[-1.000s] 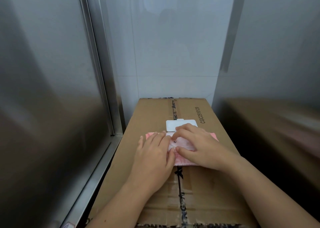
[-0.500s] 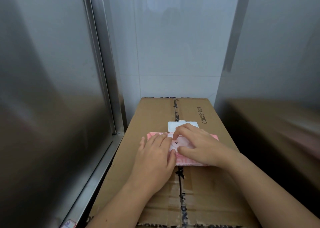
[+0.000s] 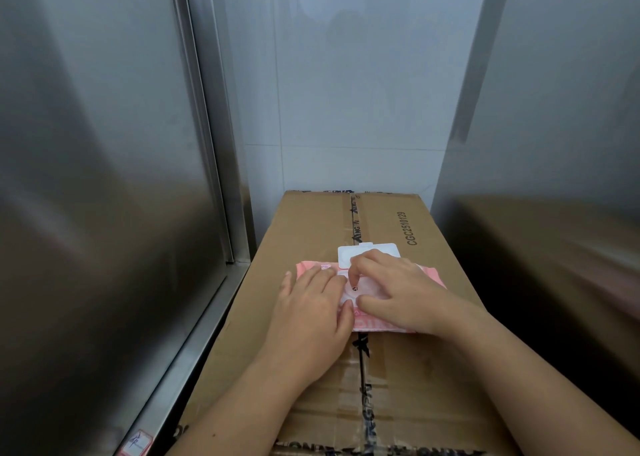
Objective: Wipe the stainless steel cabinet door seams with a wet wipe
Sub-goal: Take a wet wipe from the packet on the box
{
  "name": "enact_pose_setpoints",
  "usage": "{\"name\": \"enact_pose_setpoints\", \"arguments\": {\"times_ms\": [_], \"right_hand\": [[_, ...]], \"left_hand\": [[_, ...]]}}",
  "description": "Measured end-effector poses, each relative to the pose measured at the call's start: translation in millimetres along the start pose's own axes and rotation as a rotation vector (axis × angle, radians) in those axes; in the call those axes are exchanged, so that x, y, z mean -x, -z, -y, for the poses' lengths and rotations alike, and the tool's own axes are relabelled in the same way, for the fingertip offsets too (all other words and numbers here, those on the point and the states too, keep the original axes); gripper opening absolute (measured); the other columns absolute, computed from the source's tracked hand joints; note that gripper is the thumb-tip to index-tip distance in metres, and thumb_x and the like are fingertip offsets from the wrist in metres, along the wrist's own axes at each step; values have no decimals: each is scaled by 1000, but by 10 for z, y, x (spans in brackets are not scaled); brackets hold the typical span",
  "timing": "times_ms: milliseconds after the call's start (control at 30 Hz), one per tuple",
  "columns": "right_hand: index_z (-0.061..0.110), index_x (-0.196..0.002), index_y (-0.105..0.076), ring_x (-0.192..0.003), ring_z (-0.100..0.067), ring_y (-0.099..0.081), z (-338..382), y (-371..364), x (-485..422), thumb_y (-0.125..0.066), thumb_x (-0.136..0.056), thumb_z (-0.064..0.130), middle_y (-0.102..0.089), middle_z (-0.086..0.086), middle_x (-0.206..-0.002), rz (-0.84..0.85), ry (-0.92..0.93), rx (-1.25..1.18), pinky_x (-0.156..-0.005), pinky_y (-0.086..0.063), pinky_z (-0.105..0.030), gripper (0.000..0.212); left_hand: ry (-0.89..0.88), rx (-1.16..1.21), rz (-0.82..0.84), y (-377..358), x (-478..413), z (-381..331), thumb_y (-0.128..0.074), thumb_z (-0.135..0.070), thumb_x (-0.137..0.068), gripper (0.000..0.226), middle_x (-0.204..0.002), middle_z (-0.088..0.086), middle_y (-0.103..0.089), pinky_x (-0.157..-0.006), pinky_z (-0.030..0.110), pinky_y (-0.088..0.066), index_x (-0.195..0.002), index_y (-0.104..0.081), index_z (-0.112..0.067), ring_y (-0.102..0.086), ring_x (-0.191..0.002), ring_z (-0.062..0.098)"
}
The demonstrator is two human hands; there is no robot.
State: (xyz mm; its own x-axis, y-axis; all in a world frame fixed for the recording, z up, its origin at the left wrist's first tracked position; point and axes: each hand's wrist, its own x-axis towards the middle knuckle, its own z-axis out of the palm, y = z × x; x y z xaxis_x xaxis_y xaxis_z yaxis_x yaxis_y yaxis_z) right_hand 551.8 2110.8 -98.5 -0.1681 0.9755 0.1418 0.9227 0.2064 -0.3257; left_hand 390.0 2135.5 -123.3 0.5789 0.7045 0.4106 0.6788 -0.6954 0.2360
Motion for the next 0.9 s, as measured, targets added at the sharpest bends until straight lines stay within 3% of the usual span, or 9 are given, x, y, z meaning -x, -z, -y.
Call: {"name": "enact_pose_setpoints", "arguments": {"times_ms": [433, 567, 733, 900], "right_hand": [[31, -93, -44, -104, -7, -38, -5, 7, -18, -46, -88, 23, -41, 18, -110, 62, -31, -44, -95, -24, -26, 9], [32, -89, -44, -105, -3, -38, -3, -13, -35, -45, -93, 30, -42, 18, -111, 50, -45, -57, -98, -22, -27, 4], [36, -84, -41, -95, 3, -34, 0, -56, -70, -42, -96, 41, -43, 19, -107, -11, -75, -37, -88, -20, -24, 13], [39, -74, -39, -99, -3, -40, 45, -54, -117, -49, -93, 38, -48, 13, -111, -48, -122, -42, -93, -25, -28, 22]], "left_hand": [[-8, 20, -9, -8, 15, 4, -35, -34, -95, 36, -139, -11, -40, -109, 29, -6, -128, -46, -24, -26, -132, 5], [-8, 30, -13, -7, 17, 0, -36, -33, -96, 36, -139, -9, -42, -111, 31, -7, -129, -47, -23, -28, -132, 6], [-8, 40, -20, 0, 24, -9, -33, -34, -95, 39, -138, -8, -44, -111, 31, -8, -130, -47, -22, -30, -131, 7], [-3, 30, -15, -13, 19, -3, -34, -34, -96, 39, -139, -10, -42, -110, 30, -5, -131, -45, -24, -28, -131, 5]]}}
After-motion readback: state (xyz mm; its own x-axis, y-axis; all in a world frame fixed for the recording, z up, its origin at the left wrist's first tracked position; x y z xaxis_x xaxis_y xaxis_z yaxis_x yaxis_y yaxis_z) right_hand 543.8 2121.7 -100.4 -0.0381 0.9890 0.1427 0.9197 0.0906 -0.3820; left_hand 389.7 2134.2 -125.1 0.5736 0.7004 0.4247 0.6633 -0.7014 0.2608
